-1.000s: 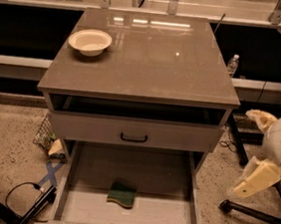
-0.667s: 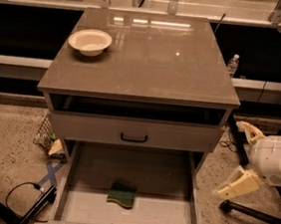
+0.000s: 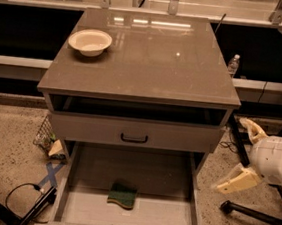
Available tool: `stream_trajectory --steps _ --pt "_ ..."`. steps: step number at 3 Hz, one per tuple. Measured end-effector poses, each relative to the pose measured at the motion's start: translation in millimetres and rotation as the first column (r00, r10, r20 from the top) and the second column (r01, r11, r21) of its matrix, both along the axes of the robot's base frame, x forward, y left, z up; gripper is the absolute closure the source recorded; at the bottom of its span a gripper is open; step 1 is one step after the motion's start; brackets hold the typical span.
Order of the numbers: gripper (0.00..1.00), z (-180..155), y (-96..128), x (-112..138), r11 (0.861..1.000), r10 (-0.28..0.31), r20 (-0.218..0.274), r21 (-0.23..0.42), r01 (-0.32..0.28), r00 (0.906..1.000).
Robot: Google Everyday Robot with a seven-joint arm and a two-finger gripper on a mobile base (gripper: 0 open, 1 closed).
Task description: Pick sponge from middle drawer and place on counter
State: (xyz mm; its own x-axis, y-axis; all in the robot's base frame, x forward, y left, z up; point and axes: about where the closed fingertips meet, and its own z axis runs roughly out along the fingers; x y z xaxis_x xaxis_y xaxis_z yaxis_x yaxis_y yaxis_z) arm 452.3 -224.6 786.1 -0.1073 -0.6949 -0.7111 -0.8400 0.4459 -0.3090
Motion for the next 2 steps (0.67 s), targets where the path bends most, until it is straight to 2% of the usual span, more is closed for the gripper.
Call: stream_trajectory --steps 1,2 --pt "0.00 -5.5 4.1 5.8 1.000 -0.027 0.021 -0.007 0.027 0.9994" --pt "0.00 -80.1 59.1 49.1 0.998 -0.035 0.008 0.052 0.034 0.9994"
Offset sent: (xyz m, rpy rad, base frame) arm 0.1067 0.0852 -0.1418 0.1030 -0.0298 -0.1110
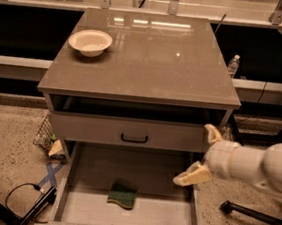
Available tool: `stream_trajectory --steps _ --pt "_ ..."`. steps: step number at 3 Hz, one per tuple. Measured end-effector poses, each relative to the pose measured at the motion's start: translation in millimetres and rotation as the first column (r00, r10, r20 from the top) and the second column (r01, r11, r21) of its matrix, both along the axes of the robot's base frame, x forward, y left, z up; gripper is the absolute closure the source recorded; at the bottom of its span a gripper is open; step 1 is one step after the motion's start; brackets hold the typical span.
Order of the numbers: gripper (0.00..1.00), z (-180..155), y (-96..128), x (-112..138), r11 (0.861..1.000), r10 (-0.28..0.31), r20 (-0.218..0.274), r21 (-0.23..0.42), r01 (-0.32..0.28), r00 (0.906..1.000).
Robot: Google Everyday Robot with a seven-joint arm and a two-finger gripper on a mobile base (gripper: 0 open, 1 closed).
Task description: Pick sponge from middle drawer and place on counter
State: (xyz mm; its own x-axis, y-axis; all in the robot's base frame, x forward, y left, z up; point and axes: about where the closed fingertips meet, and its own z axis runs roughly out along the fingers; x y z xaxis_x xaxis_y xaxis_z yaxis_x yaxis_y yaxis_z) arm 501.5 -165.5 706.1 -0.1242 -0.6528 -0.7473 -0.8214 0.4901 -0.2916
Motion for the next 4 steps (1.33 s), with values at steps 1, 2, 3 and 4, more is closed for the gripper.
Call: stream_trajectory --steps 1,2,3,4 --pt "0.00 -68.9 28.7 29.5 0.998 -0.001 -0.022 0.060 0.003 0.9998" --pt "0.00 -142.6 30.9 6.4 0.993 -0.058 -0.120 0.100 0.070 0.9912" --pt "0.00 -177.6 19.7 -29.2 0.991 -0.089 -0.203 0.083 0.108 0.9752" --pt "0.00 -181.0 20.7 -33.5 0.991 -0.086 -0.211 0.082 0.106 0.9737"
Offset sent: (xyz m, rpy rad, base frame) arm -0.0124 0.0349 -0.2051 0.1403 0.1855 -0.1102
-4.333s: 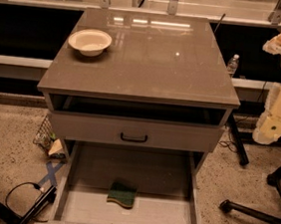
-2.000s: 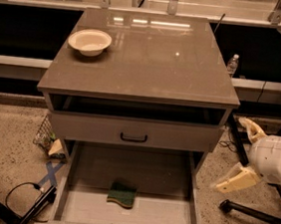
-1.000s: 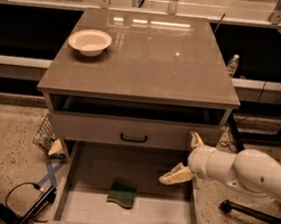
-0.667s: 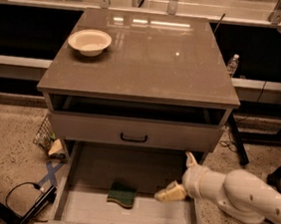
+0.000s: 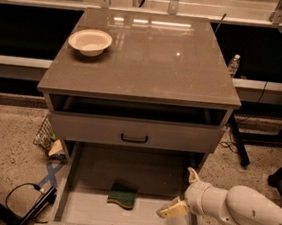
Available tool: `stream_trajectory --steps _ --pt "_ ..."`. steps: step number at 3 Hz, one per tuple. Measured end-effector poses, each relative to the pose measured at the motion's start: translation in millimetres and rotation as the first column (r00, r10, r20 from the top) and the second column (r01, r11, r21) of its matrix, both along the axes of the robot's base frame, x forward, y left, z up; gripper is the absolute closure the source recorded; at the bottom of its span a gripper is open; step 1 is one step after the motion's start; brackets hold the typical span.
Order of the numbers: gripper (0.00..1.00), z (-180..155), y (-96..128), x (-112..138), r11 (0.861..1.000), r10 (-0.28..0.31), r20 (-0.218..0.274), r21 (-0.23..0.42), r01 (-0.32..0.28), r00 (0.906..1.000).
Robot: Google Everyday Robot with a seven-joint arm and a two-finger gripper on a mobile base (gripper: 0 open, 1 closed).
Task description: Pick sponge from middle drawer and place on counter
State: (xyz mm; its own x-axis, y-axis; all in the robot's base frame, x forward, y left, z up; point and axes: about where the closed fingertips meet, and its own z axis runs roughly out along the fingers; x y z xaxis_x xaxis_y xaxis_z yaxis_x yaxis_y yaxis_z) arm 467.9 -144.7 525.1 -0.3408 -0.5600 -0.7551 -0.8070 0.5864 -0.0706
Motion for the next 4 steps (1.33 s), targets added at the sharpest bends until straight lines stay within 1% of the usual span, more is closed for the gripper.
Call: stream_trajectory --steps 1,2,3,4 --pt "0.00 -10.1 15.3 6.9 0.999 0.040 -0.012 -0.004 -0.040 0.9991" --pt "0.00 -45.5 62.4 21.1 0.989 0.146 -0.025 0.005 -0.146 0.9889" --pt "0.00 -80.4 97.3 23.5 0.975 0.218 -0.030 0.038 -0.217 0.9754" --pt "0.00 -110.8 123.5 21.3 0.964 0.256 -0.023 0.078 -0.254 0.9663"
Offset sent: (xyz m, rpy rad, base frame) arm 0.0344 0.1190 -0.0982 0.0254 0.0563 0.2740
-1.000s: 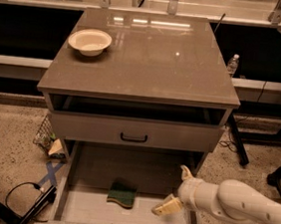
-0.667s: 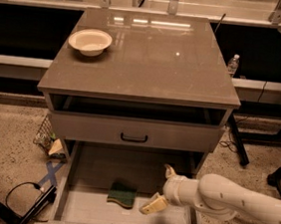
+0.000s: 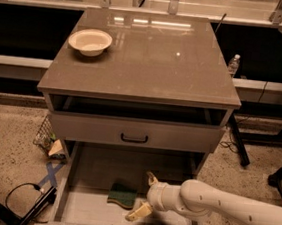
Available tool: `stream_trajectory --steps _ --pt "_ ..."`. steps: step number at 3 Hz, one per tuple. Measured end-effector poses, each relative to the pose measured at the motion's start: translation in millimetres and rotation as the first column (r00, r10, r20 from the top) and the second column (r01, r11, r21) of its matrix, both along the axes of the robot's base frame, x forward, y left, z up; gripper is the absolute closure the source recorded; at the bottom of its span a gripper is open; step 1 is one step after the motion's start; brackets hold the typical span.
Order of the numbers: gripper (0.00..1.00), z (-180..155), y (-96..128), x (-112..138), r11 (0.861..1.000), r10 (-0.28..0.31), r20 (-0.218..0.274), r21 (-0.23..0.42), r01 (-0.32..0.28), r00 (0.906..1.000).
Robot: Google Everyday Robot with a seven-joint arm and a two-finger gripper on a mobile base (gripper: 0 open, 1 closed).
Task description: Pick sponge from middle drawer and place on counter
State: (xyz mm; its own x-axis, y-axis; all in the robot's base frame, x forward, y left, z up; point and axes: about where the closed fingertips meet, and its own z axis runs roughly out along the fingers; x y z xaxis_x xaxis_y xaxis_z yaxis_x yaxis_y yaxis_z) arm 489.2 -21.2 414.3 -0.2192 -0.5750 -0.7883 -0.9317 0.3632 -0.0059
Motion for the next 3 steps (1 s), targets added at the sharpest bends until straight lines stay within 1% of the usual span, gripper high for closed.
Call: stream_trajectory --steps 1,2,3 --pt "0.00 -22.3 19.0 6.8 0.999 0.032 -0.003 0.017 -0.032 0.9995" --pt "0.03 -39.4 35.4 13.8 0.997 0.070 -0.010 0.019 -0.069 0.9975" --pt "0.16 -51.5 47.2 13.9 0.996 0.092 -0.013 0.020 -0.092 0.9957"
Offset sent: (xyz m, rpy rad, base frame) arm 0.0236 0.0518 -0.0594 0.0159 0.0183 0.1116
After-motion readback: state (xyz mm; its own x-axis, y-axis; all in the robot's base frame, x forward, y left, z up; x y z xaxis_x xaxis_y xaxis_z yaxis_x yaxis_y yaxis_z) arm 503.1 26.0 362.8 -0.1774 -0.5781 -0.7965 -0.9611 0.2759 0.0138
